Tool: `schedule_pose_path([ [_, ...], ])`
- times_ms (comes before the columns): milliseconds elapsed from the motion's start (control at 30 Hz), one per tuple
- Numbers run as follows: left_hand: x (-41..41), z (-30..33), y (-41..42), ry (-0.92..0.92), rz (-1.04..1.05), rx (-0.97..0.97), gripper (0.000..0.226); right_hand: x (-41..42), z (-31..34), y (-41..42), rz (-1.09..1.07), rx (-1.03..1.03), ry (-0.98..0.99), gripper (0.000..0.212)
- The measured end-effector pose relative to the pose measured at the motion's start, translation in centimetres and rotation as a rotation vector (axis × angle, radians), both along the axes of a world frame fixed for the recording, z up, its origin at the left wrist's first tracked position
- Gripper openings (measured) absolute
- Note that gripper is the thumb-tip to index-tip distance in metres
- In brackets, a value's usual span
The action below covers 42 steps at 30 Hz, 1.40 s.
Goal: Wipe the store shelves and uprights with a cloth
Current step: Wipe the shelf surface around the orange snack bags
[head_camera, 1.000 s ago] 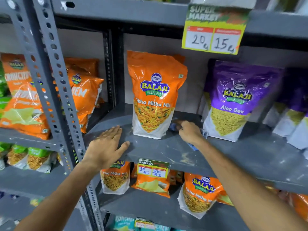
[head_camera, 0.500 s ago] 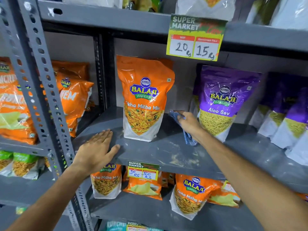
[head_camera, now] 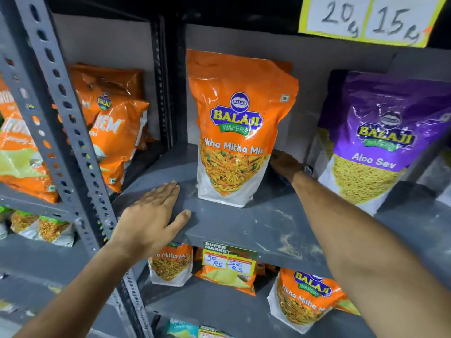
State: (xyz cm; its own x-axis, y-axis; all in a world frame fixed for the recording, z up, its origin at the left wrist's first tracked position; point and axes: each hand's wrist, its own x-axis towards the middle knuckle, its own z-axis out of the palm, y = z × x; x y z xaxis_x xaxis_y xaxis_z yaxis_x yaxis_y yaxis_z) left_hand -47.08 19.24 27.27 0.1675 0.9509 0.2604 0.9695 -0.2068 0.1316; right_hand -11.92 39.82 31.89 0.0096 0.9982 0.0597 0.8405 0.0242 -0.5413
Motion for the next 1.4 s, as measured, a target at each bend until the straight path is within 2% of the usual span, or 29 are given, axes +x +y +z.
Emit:
schedule_pose_path([
  [100, -0.2, 0.1, 0.1, -0.001, -0.009, -0.009, 0.096, -0.5, 0.2, -0.7, 0.001, 0.021, -0.084, 0.069],
  [267, -0.1, 0.3, -0.3, 0.012, -0.008, -0.018, 0.096, -1.6, -0.1, -3.4, -0.021, 0.097, -0.197, 0.044],
  [400, -0.1, 0.3, -0.3, 0.011, -0.003, -0.025, 0.098, -2.1, -0.3, -6.7, 0.0, 0.076, -0.241, 0.039],
  [567, 0.0, 0.6, -0.6, 0.007, -0.002, -0.05, 0.101, -2.1, -1.0, -12.8, -0.013, 0.129, -0.219, 0.046],
  [633, 0.1, 1.0, -1.0, -0.001, 0.001, -0.06, 0.101, -1.8, -1.3, -14.8, -0.004, 0.141, -0.222, 0.039],
  [700, 0.3, 1.3, -1.4, -0.023, 0.014, -0.069, 0.099, -1.8, -1.3, -16.7, 0.03, 0.177, -0.238, 0.034],
  [800, 0.5, 1.6, -1.8, -0.016, 0.01, -0.07, 0.086, -1.7, -1.6, -19.5, 0.074, 0.212, -0.261, 0.04],
  [900, 0.6, 1.9, -2.1, -0.018, 0.01, -0.064, 0.08, -1.3, -1.7, -21.3, 0.231, 0.181, -0.171, 0.036],
  [967, 0.7, 2.0, -2.2, -0.016, 0.008, -0.071, 0.08, -0.7, -1.4, -22.2, 0.342, 0.153, 0.028, 0.034],
  [1000, 0.7, 2.1, -2.3, -0.017, 0.007, -0.072, 0.08, -0.1, -1.2, -22.5, 0.343, 0.152, 0.143, 0.035],
  [1067, 0.8, 2.1, -2.4, -0.017, 0.008, -0.06, 0.08, 1.3, -1.0, -22.7, 0.243, 0.187, 0.214, 0.035],
  [1200, 0.8, 2.0, -2.3, -0.009, 0.01, -0.046, 0.079, 2.1, -1.7, -22.1, 0.091, 0.171, -0.189, 0.038],
  [1400, 0.5, 1.4, -1.7, -0.005, 0.011, -0.029, 0.081, -2.5, -1.7, -25.5, 0.119, 0.231, -0.228, 0.04],
])
